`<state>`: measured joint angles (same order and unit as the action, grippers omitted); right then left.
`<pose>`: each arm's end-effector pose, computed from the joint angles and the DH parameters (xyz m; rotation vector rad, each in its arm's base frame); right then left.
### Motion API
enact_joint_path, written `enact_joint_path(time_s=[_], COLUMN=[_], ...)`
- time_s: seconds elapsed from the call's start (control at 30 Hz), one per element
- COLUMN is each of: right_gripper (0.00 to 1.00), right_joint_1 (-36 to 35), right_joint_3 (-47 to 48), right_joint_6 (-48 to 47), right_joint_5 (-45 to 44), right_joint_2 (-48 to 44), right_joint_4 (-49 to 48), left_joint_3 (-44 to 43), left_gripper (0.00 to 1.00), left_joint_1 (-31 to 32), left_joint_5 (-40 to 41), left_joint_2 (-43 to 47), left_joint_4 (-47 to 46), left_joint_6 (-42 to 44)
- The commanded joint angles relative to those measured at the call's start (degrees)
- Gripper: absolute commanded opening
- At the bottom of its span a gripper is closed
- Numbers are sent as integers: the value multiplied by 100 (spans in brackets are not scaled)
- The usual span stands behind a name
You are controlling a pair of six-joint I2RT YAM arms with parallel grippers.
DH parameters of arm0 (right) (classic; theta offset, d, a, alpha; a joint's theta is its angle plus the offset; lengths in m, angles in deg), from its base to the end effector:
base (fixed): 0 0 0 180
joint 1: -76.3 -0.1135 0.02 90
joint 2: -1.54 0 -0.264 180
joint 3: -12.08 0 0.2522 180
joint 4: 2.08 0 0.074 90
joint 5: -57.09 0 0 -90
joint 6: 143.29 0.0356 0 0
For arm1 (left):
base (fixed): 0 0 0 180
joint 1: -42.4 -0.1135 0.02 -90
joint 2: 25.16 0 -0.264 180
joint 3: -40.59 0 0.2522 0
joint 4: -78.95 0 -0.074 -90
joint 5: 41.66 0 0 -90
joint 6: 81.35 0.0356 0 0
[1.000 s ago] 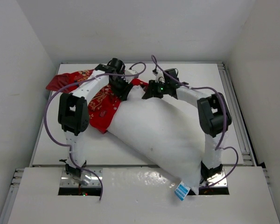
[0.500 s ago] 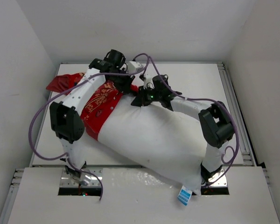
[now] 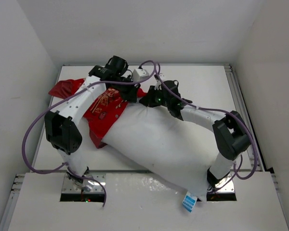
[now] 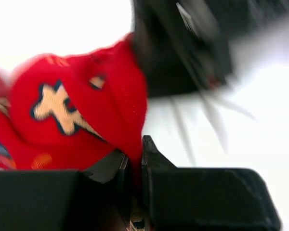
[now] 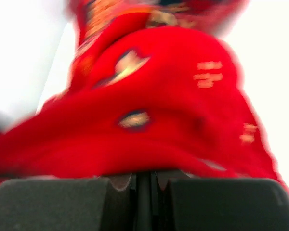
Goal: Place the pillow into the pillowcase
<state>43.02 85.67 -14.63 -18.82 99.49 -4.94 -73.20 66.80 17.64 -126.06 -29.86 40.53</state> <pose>0.3190 0.2197 0.2312 -0.0773 2.0885 1.0411 0.3301 -0.1697 0.3400 1.3444 2.1025 -0.6354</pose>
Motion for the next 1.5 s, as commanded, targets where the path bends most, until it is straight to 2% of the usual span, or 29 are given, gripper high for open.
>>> enact_joint_path(time_s=[0.0,0.07,0.17,0.23,0.27,0.33,0.37,0.43,0.47,0.53,0.57,0.63,0.67,0.7,0.73,0.77,0.8,0.83,0.87,0.9,0.93,0.97,1.0,1.03,1.07,1.1,1.13,1.33,1.47], right_gripper=[0,0,0,0,0,37,79,93,98,99,99,99,95,69,45,15,0,0,3,34,56,76,89,99,99,99,99,99,97], right_joint_1=[426,541,717,822,866,981,1033,1077,1086,1174,1218,1297,1324,1315,1315,1245,1201,1105,878,745,396,209,25,-325,-511,-661,-932,-1645,-1691], right_joint_3=[432,529,862,1284,1433,1829,2004,2067,2015,1910,1761,1637,1524,1470,1418,1269,1189,1041,961,899,751,671,592,460,424,398,345,222,195], right_joint_6=[966,1196,1311,1242,980,549,120,-556,-830,-1558,-1754,-2236,-2379,-2502,-2677,-2714,-2697,-2688,-2696,-2749,-2758,-2758,-2749,-2758,-2758,-2749,-2740,-2749,-2398], right_joint_5=[-1678,-2074,-2156,-2095,-2025,-1455,-1131,-944,-882,-636,-540,-468,-442,-416,-389,-380,-467,-590,-670,-949,-1117,-1267,-1390,-1670,-1855,-2022,-2311,-2779,-3096], right_joint_2=[40,84,294,549,628,795,778,630,524,85,-64,-485,-601,-715,-829,-1022,-1145,-1338,-1427,-1506,-1638,-1674,-1700,-1709,-1692,-1666,-1631,-1086,-647], right_joint_4=[0,176,492,921,1046,1422,1573,2100,2250,2707,2865,3392,3550,3830,3911,4034,4053,4053,4044,4018,3983,3878,3816,3755,3693,3684,3649,3614,3543], left_joint_3=[106,220,369,414,423,423,414,431,492,746,852,1264,1380,1511,1730,1828,1916,2047,2110,2284,2417,2548,2941,3163,3382,3776,3972,4957,5239], left_gripper=[0,0,0,13,31,51,60,64,70,76,83,84,81,66,35,0,0,0,0,0,0,10,39,55,69,89,99,100,97], left_joint_1=[82,91,108,126,135,117,100,30,-40,-382,-514,-813,-901,-928,-937,-937,-946,-937,-946,-946,-937,-929,-903,-850,-806,-762,-666,-367,-296], left_joint_5=[-587,-534,-402,-280,-227,28,272,467,520,600,609,792,907,1056,1135,1241,1242,1198,1154,1162,1241,1329,1451,1688,1812,1952,2102,3287,3325], left_joint_2=[553,598,607,581,554,528,528,563,606,852,975,1379,1511,1791,1906,2143,2232,2294,2416,2470,2583,2654,2707,2829,2874,2918,2988,2937,2585], left_joint_4=[224,234,111,-3,-21,-48,-21,93,119,67,41,-100,-126,-92,-48,-13,162,303,382,453,471,375,279,164,50,-273,-450,-2023,-2727], left_joint_6=[511,574,530,478,408,372,363,442,468,451,460,512,608,696,810,916,1004,1205,1241,1242,1242,1233,1137,1119,1058,944,865,565,530])
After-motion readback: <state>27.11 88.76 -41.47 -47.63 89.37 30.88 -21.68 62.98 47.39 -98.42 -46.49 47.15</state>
